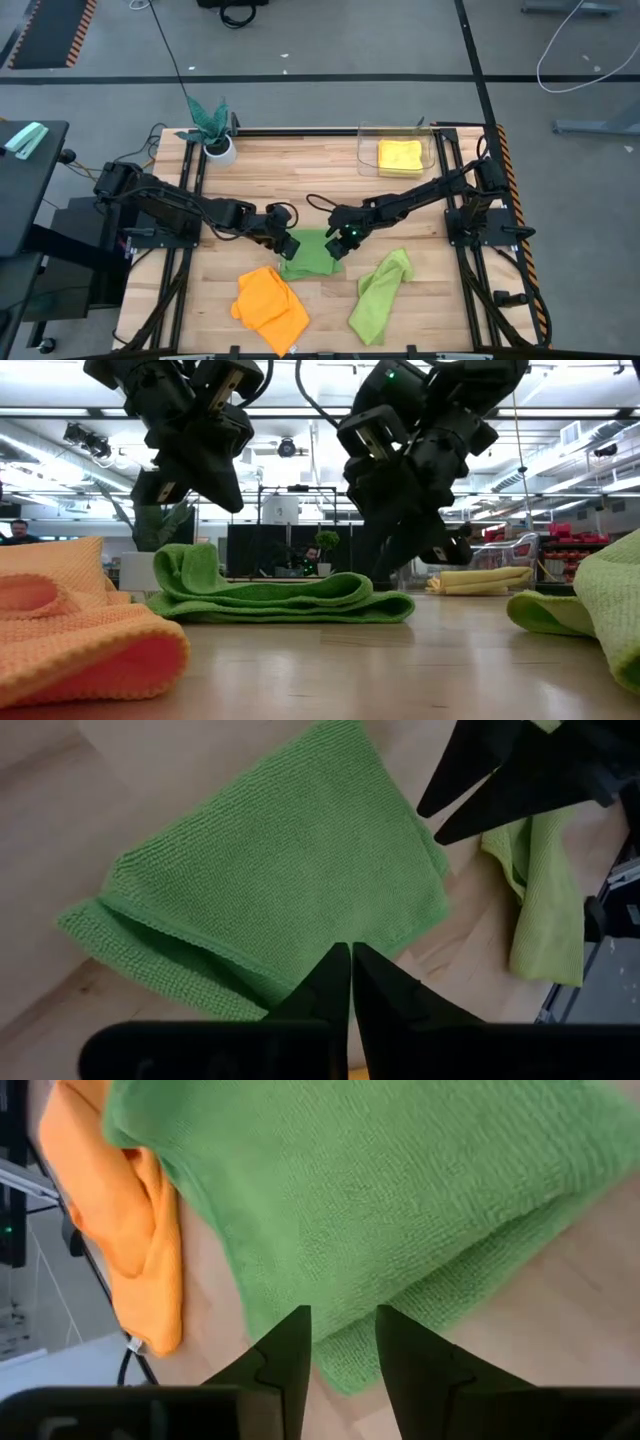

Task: Fold microfiber towels
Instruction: Fold the green towel

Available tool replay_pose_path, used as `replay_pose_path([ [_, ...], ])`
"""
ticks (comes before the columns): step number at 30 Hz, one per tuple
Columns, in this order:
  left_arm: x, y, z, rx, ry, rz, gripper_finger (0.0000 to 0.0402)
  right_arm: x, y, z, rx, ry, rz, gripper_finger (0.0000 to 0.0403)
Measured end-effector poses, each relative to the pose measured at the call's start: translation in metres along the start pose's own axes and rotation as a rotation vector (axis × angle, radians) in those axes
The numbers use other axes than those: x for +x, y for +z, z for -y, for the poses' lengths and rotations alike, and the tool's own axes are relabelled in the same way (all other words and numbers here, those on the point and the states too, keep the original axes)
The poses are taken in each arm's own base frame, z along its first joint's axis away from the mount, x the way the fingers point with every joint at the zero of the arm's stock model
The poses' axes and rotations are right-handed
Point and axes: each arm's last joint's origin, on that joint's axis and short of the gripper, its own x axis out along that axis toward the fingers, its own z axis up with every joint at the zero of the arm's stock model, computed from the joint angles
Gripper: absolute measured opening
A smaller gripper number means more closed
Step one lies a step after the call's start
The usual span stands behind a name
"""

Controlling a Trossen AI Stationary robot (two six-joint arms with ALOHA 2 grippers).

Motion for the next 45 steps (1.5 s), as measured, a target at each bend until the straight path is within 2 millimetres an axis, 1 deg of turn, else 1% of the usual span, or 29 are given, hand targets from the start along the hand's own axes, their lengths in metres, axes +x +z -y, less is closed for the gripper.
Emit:
replay_pose_path([
  [4,0.0,0.0,0.0,0.005,0.0,0.0,0.0008,0.001,-0.002,-0.001,0.003,0.005,-0.01,0.0123],
  [7,0.0,0.0,0.0,0.005,0.0,0.0,0.0007,0.001,-0.002,-0.001,0.013,0.003,-0.011,0.0123],
  [12,0.0,0.0,0.0,0.005,0.0,0.0,0.0024,0.002,-0.002,0.0,0.034,-0.005,-0.015,0.0123],
  [15,0.0,0.0,0.0,0.005,0.0,0.0,0.0027,0.005,-0.001,0.002,0.047,-0.006,-0.017,0.0123],
  [23,0.0,0.0,0.0,0.017,-0.003,0.001,0.0008,0.005,-0.001,0.002,0.064,-0.005,-0.022,0.0123],
  [26,0.0,0.0,0.0,0.019,-0.004,0.002,0.001,0.01,0.0,0.005,0.081,-0.012,-0.025,0.0123],
  [31,0.0,0.0,0.0,0.02,-0.006,0.003,0.0027,0.018,0.001,0.008,0.092,-0.002,-0.038,0.0123],
  [36,0.0,0.001,0.001,0.019,-0.013,0.009,0.0019,0.03,0.002,0.009,0.102,0.032,-0.038,0.0123],
  [41,0.0,0.001,0.002,0.02,-0.015,0.011,0.0007,0.032,0.001,0.008,0.088,0.039,-0.029,0.0117],
  [45,0.0,0.001,0.001,0.02,-0.014,0.01,0.0014,0.032,0.002,0.008,0.084,0.033,-0.018,0.0099],
])
